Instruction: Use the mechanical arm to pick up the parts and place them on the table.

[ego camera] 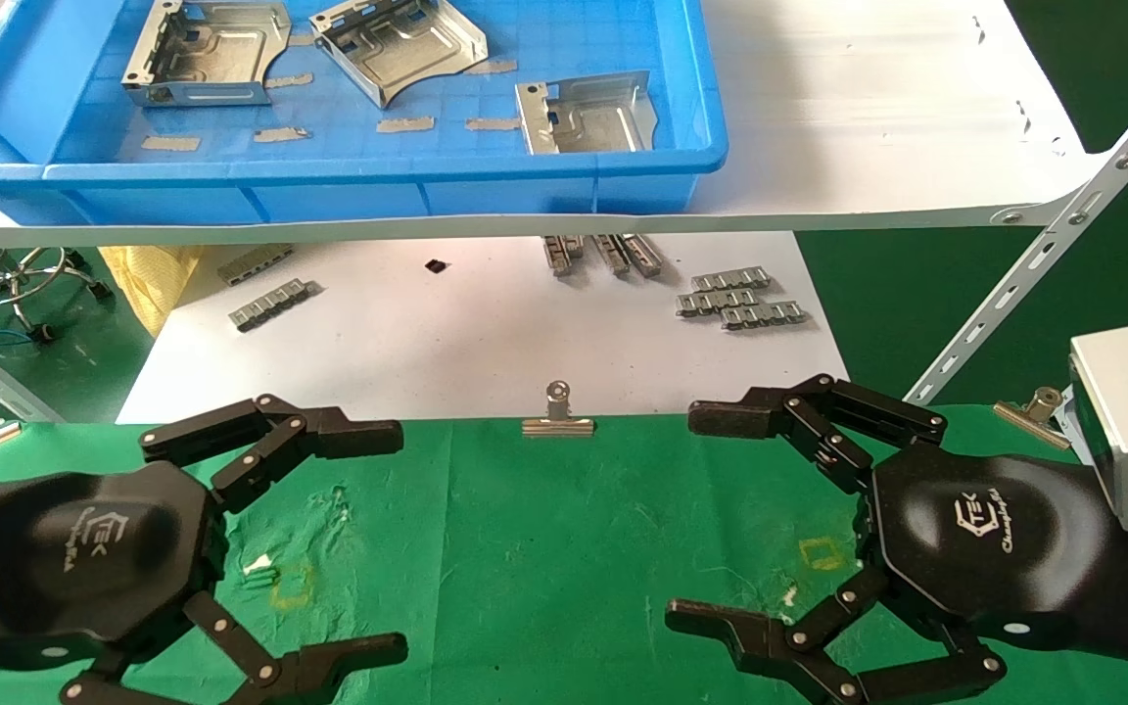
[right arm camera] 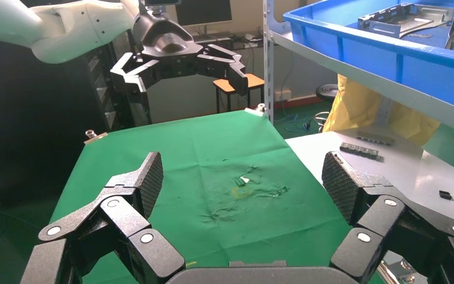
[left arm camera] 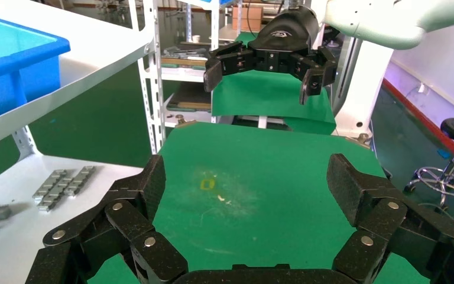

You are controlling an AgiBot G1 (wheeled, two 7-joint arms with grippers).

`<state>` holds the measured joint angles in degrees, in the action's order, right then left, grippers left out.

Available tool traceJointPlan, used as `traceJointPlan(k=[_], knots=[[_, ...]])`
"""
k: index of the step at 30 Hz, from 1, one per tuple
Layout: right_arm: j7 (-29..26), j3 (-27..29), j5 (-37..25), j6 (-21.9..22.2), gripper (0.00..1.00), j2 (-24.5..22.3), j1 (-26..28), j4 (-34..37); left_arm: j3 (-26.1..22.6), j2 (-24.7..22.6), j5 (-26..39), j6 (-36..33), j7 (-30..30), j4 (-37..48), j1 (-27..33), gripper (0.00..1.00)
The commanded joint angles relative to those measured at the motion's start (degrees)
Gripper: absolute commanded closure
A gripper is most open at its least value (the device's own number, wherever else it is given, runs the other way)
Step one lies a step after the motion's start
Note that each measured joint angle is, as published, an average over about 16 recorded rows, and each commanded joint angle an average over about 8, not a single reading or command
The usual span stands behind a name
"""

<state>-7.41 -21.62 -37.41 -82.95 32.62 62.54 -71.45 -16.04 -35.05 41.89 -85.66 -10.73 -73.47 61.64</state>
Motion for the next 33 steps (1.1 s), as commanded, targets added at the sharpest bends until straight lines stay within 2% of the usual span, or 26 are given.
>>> traceJointPlan(k=[1, 22, 30, 33], knots=[[0.0, 0.0, 0.0, 0.0, 0.00, 0.0, 0.0, 0.0, 0.0, 0.0, 0.0, 0.0, 0.0, 0.0, 0.0, 0.00], [0.0, 0.0, 0.0, 0.0, 0.01, 0.0, 0.0, 0.0, 0.0, 0.0, 0.0, 0.0, 0.0, 0.0, 0.0, 0.00], [0.0, 0.0, 0.0, 0.0, 1.00, 0.0, 0.0, 0.0, 0.0, 0.0, 0.0, 0.0, 0.0, 0.0, 0.0, 0.00], [0.0, 0.0, 0.0, 0.0, 1.00, 0.0, 0.0, 0.0, 0.0, 0.0, 0.0, 0.0, 0.0, 0.0, 0.0, 0.00]])
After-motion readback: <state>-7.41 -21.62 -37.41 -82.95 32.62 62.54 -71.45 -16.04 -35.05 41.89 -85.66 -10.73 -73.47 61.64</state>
